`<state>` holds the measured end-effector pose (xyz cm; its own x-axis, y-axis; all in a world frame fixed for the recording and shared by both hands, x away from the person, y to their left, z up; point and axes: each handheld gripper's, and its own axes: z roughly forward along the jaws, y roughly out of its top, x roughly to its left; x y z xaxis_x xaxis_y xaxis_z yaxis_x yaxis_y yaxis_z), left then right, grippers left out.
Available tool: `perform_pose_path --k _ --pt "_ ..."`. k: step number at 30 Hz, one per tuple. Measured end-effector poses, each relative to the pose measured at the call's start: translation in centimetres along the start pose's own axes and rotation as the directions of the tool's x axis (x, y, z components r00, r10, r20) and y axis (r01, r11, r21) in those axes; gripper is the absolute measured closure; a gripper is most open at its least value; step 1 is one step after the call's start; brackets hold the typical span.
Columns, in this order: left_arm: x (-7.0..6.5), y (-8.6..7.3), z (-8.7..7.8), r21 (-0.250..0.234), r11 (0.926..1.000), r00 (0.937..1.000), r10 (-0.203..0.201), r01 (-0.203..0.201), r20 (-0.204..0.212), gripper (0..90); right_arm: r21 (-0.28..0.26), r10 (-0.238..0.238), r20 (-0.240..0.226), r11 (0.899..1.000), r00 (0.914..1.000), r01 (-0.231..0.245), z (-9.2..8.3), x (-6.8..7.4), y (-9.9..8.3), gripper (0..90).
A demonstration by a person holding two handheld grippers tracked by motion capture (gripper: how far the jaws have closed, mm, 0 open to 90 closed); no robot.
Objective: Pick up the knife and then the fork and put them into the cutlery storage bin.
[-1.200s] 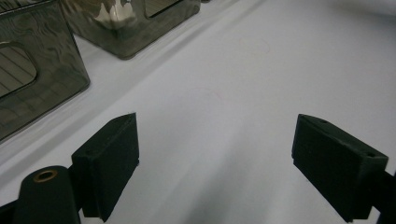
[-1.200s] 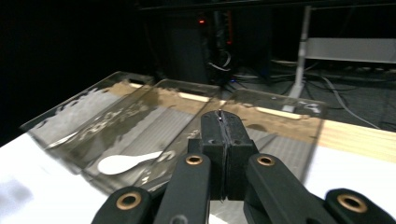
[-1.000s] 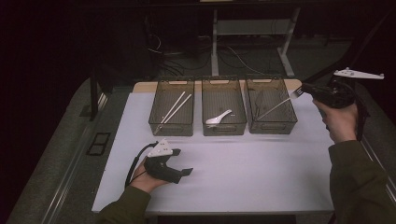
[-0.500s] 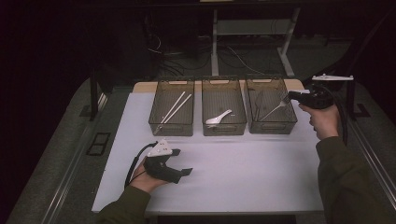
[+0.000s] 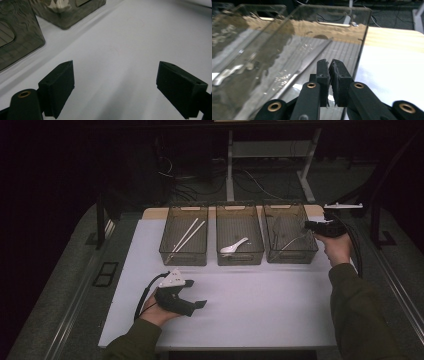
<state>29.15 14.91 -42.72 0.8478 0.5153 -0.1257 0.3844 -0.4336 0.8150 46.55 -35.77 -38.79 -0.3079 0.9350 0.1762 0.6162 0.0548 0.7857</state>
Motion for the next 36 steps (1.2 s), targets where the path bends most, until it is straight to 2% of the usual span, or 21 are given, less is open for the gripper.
perform_pose_path --k 2,5,9,13,18,25,29,36 --pt "0.0 0.0 0.0 0.005 1.0 1.0 0.004 -0.004 0.001 14.1 0.008 -0.01 0.008 1.0 0.9999 0.01 0.2 -0.1 -0.1 80.0" --pt "0.0 0.0 0.1 0.009 0.9999 1.0 0.007 -0.007 0.002 14.1 0.02 -0.027 0.022 0.999 0.9994 0.027 0.6 0.0 -0.2 67.9" --pt "0.0 0.0 0.0 0.008 1.0 1.0 0.006 -0.006 -0.001 14.1 0.012 -0.028 0.017 1.0 0.9995 0.028 0.8 0.1 -0.3 62.1" --pt "0.0 0.0 0.1 0.008 1.0 1.0 0.003 -0.003 -0.003 14.1 -0.006 -0.019 0.009 1.0 0.9998 0.019 0.5 0.0 -0.1 46.5" --pt "0.1 0.0 0.0 0.008 1.0 1.0 0.0 0.0 -0.004 14.1 -0.023 -0.019 -0.003 1.0 0.9998 0.019 -0.3 0.0 0.1 43.0" --pt "0.3 0.0 -0.3 0.004 1.0 0.9999 -0.002 0.002 -0.016 13.9 -0.01 -0.044 -0.068 0.999 0.9967 0.043 -1.3 0.8 -0.2 37.9" --pt "0.4 0.0 -0.6 -0.007 1.0 0.9997 -0.003 0.002 -0.023 13.8 -0.022 -0.029 -0.12 0.999 0.9924 0.026 -2.1 1.3 -0.7 36.2" --pt "0.7 -0.2 -0.9 -0.012 0.9999 0.9998 -0.009 0.009 -0.016 13.3 -0.037 -0.059 -0.18 0.998 0.9819 0.053 -3.3 2.6 -1.3 30.6"
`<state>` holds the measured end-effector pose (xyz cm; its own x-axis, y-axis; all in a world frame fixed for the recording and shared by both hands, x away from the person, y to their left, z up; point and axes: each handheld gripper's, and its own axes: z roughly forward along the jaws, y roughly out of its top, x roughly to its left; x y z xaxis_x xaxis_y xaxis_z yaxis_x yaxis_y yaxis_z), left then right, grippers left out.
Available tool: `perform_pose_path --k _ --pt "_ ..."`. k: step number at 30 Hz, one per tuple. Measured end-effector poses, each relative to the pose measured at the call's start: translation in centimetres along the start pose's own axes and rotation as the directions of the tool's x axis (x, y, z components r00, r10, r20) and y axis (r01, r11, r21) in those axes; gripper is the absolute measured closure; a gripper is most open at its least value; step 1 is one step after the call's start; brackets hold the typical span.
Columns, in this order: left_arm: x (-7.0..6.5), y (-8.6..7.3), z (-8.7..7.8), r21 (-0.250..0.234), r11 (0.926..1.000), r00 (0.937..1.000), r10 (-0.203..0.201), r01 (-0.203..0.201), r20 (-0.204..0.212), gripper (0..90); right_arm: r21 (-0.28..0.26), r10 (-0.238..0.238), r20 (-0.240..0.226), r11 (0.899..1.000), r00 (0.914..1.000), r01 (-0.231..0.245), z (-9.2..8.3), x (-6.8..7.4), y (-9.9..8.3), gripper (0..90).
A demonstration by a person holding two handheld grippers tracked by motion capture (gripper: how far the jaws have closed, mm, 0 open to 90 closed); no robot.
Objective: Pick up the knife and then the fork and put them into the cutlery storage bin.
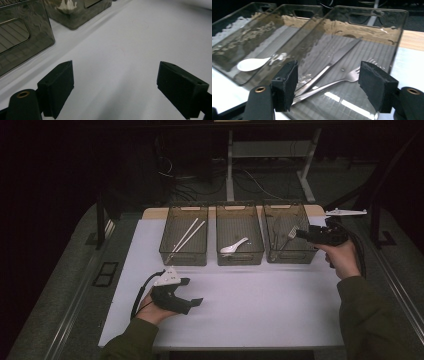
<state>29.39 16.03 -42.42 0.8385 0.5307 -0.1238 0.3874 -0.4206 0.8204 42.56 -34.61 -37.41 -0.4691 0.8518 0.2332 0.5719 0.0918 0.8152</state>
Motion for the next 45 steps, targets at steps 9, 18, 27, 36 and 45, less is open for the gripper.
perform_pose_path --k 9,18,27,36,45 --pt "0.2 -0.2 -0.5 -0.011 0.9998 0.9997 0.02 -0.019 0.017 9.3 -0.034 -0.043 -0.044 0.999 0.9981 0.041 -1.4 1.9 -1.0 23.6" --pt "0.3 -0.4 -0.8 -0.038 0.9993 1.0 0.007 -0.007 0.003 0.0 -0.051 -0.109 -0.091 0.993 0.9898 0.105 -2.4 4.4 -2.7 19.0" --pt "0.3 -0.6 -1.3 -0.041 0.9991 0.9999 0.012 -0.013 -0.003 0.0 -0.074 -0.158 -0.129 0.986 0.9789 0.15 -3.2 7.3 -4.9 16.0" --pt "0.2 -0.6 -1.4 -0.059 0.9981 0.9998 0.017 -0.017 -0.011 0.0 -0.066 -0.193 -0.162 0.981 0.9677 0.184 -3.8 9.5 -7.7 14.8" --pt "0.2 -0.6 -1.5 -0.06 0.998 0.9997 0.02 -0.021 -0.012 0.0 -0.044 -0.205 -0.214 0.979 0.9549 0.2 -4.1 10.0 -11.1 14.1"
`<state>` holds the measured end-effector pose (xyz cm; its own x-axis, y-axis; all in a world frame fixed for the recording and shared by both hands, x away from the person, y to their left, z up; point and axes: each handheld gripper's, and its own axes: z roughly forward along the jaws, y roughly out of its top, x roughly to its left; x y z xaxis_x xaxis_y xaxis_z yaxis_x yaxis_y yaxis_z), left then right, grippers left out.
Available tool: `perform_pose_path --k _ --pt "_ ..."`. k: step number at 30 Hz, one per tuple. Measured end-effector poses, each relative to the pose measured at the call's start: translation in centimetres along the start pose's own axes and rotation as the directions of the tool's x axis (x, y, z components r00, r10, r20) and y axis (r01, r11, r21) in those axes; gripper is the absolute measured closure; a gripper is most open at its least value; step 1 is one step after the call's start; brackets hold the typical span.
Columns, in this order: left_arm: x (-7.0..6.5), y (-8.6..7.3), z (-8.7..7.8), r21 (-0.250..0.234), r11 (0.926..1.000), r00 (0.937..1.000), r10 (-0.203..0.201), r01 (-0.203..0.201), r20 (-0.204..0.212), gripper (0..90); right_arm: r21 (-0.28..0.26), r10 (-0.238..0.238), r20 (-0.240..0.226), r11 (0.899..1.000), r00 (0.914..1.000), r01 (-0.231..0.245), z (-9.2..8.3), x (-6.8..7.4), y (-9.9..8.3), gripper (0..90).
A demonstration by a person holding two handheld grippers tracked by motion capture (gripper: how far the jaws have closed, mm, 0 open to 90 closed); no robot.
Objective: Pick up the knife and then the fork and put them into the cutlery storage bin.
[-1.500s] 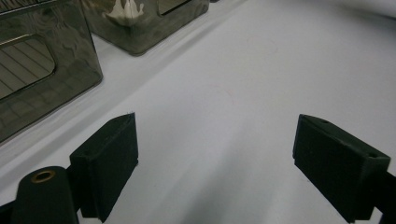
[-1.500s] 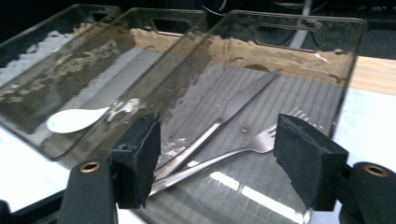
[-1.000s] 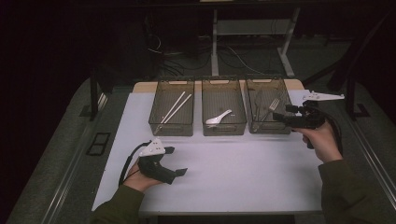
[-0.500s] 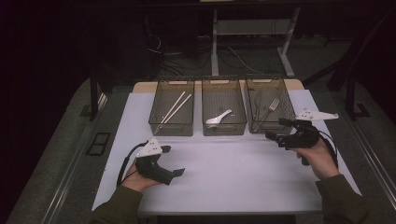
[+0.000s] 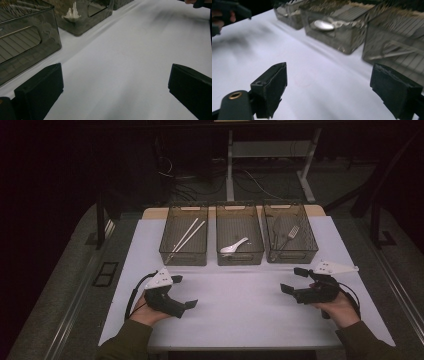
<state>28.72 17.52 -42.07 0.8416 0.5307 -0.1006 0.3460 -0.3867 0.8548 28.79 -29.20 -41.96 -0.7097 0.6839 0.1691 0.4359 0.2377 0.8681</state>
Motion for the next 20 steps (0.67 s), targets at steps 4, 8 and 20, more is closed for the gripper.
perform_pose_path --k 4,8,20 --pt "0.0 -0.1 0.0 -0.009 0.9999 1.0 -0.005 0.005 0.001 0.0 0.015 -0.005 -0.017 1.0 0.9998 0.005 -0.1 0.4 -1.0 14.1" --pt "0.1 -0.1 -0.2 -0.008 0.9999 1.0 -0.009 0.009 0.0 0.0 0.036 -0.02 -0.015 0.999 0.9997 0.02 -0.4 0.7 -1.8 14.0" --pt "0.1 -0.2 -0.2 -0.01 0.9999 1.0 -0.006 0.006 0.004 0.0 0.03 -0.024 0.011 0.999 0.9996 0.024 -1.6 0.2 -2.6 14.0"
